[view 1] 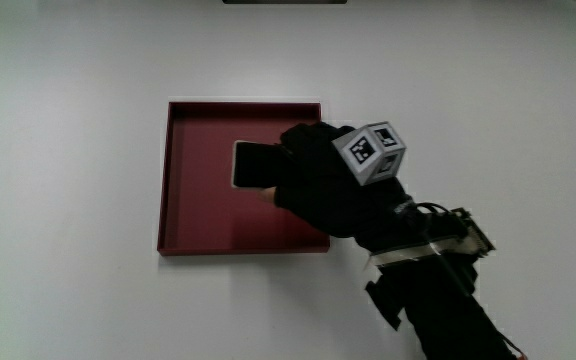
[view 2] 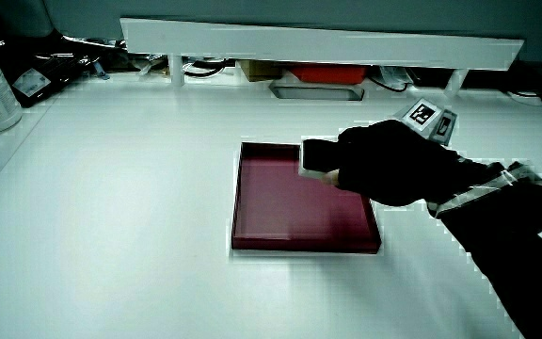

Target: Place eraser

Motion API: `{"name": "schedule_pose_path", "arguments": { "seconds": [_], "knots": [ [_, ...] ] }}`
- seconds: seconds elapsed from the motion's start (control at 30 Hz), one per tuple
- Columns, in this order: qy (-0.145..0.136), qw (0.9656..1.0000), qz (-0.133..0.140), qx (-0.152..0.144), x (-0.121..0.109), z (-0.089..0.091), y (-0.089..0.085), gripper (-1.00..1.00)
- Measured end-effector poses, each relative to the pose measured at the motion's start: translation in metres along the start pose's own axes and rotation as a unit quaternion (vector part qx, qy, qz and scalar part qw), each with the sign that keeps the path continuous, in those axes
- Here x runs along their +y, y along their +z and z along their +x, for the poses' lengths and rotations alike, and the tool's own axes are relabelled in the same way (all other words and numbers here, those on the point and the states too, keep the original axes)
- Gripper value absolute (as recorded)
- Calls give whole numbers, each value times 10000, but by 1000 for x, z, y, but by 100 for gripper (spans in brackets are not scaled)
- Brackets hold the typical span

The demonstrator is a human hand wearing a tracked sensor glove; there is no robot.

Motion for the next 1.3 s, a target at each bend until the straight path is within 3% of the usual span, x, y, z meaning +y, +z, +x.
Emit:
{"name": "schedule_pose_path", "arguments": {
  "seconds": [0.13,0.17,0.2,0.37,0.47,0.6,0.97,1.3],
  "knots": [
    [-229,9996,-188,-30,10,-10,-12,0],
    [-417,9982,88,-422,10,-16,-10,0],
    [-370,9986,64,-362,11,-19,-12,0],
    [-536,9974,-44,-478,21,-11,-30,0],
    [-613,9974,-177,-334,28,-4,-41,0],
    [-818,9950,-328,-479,34,3,-54,0],
    [-1235,9886,-718,-483,44,24,-80,0],
    [-1192,9898,-709,-332,42,28,-83,-5]
  ]
}}
